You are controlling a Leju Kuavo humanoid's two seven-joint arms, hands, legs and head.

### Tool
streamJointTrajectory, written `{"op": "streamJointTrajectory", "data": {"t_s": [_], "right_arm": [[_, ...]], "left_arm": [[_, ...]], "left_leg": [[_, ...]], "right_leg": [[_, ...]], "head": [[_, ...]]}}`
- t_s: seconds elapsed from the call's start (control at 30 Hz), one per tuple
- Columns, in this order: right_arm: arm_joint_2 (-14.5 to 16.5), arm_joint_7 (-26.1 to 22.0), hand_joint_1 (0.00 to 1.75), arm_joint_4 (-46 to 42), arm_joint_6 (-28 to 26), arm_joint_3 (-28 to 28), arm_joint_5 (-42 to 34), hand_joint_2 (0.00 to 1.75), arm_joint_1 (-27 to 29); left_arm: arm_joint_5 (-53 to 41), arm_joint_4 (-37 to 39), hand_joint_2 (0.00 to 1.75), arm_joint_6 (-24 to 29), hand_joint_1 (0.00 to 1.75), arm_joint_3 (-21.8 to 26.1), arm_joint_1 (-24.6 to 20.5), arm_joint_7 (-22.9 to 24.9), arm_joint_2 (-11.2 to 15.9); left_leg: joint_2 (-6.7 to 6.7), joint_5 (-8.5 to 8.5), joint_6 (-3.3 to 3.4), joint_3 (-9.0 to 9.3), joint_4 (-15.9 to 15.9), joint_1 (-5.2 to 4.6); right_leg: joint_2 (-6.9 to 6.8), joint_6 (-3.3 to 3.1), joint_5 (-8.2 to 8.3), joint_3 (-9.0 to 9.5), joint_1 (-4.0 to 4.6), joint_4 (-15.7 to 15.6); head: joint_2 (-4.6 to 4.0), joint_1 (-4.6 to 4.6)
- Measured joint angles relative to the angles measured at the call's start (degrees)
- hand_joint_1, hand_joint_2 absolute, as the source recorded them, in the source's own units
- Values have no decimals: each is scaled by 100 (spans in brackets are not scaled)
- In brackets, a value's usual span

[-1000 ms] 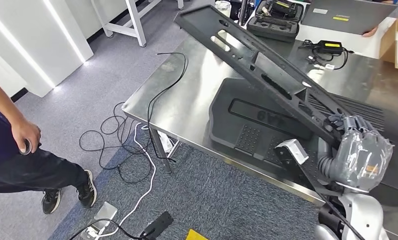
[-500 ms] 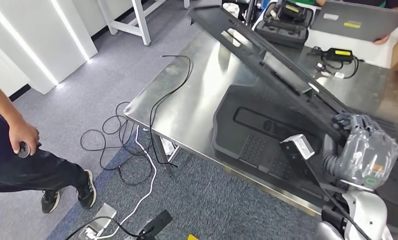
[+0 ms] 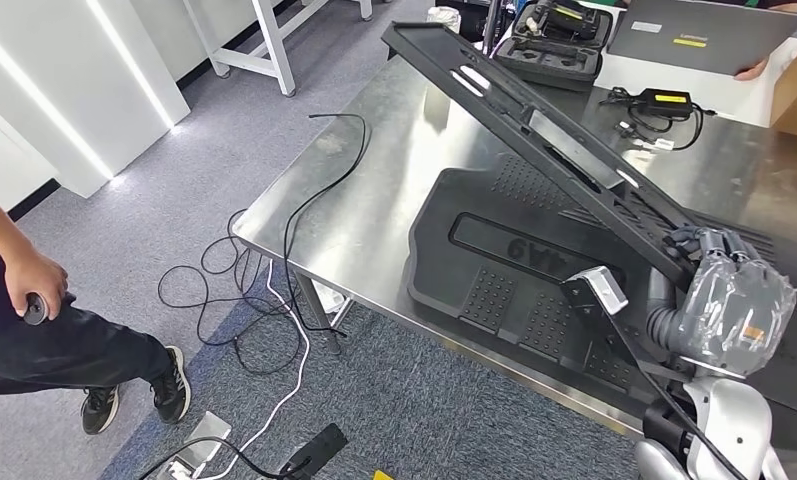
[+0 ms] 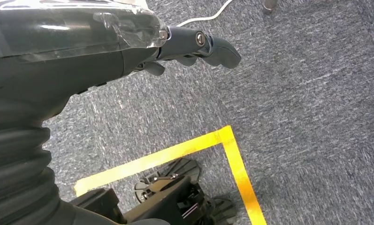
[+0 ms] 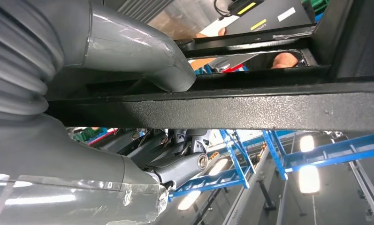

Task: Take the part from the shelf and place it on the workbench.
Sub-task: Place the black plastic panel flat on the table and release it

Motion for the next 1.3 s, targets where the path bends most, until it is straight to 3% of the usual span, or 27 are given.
{"op": "streamJointTrajectory", "data": {"t_s": [0.63,0.77,0.9,1.03,1.3], "right_arm": [[0,-16,175,78,-11,0,-25,175,-61],[1,-54,160,106,7,8,-23,175,-119],[9,-93,158,162,38,36,-17,175,-198],[20,-103,159,210,67,60,-17,175,-277],[42,-134,162,363,146,154,79,175,-401]], "left_arm": [[-7,-1,175,-60,0,0,37,-24,0],[-11,-2,175,-89,0,0,38,-26,0],[-22,-2,175,-122,0,0,39,-26,0],[-13,-2,0,-97,0,0,38,-24,0],[-22,-2,0,-5,0,0,36,-17,0]], "left_leg": [[-1,-6,-20,17,2,-4],[-1,-7,-19,17,2,-4],[-2,-7,-19,17,2,-3],[-3,-7,-19,18,2,-3],[-3,-7,-19,17,2,-3]], "right_leg": [[-5,3,3,40,-3,-25],[-5,3,3,41,-3,-26],[-7,3,3,42,-3,-26],[-8,3,3,42,-2,-26],[-8,3,2,43,-3,-26]], "head": [[0,2],[0,1],[0,1],[0,1],[0,2]]}}
